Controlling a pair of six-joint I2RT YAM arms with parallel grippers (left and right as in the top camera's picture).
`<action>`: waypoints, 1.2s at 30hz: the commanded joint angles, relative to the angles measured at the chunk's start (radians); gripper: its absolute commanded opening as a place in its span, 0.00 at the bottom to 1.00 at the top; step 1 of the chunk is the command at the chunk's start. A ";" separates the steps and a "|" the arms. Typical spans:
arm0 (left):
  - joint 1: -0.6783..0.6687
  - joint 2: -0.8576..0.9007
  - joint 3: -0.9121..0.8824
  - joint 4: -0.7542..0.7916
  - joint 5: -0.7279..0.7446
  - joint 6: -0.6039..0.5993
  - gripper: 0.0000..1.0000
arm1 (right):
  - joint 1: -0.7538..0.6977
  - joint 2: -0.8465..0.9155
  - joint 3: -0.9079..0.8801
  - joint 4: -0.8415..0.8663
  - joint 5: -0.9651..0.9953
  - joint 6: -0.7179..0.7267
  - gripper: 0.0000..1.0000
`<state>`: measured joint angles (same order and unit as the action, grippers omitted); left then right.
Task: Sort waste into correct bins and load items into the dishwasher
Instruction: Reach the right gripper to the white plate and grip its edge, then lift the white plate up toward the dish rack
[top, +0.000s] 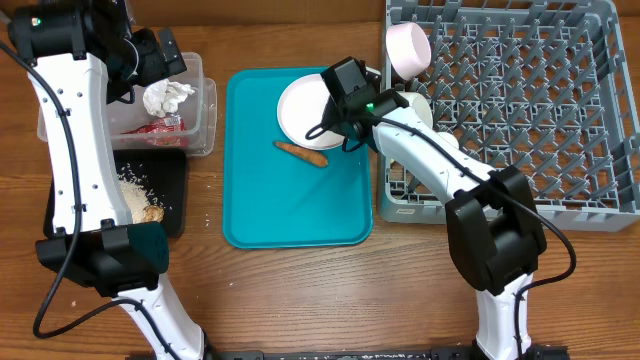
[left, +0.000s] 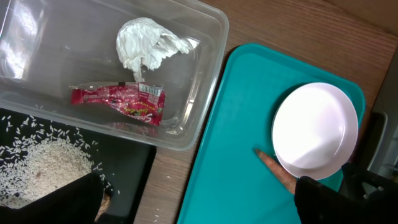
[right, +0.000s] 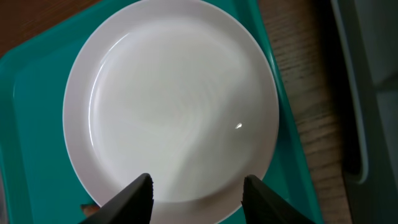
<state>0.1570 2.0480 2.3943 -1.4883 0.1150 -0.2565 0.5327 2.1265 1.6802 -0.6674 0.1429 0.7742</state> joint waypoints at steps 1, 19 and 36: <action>-0.008 0.000 0.012 0.001 -0.008 -0.010 1.00 | 0.008 0.041 -0.011 -0.016 0.021 0.145 0.46; -0.008 0.000 0.012 0.001 -0.008 -0.010 1.00 | 0.008 0.124 -0.040 -0.052 -0.025 0.200 0.32; -0.008 0.000 0.012 0.001 -0.008 -0.010 1.00 | 0.008 0.125 -0.031 -0.043 -0.074 0.032 0.04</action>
<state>0.1570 2.0480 2.3943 -1.4883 0.1150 -0.2565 0.5407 2.2265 1.6531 -0.6994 0.0937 0.8963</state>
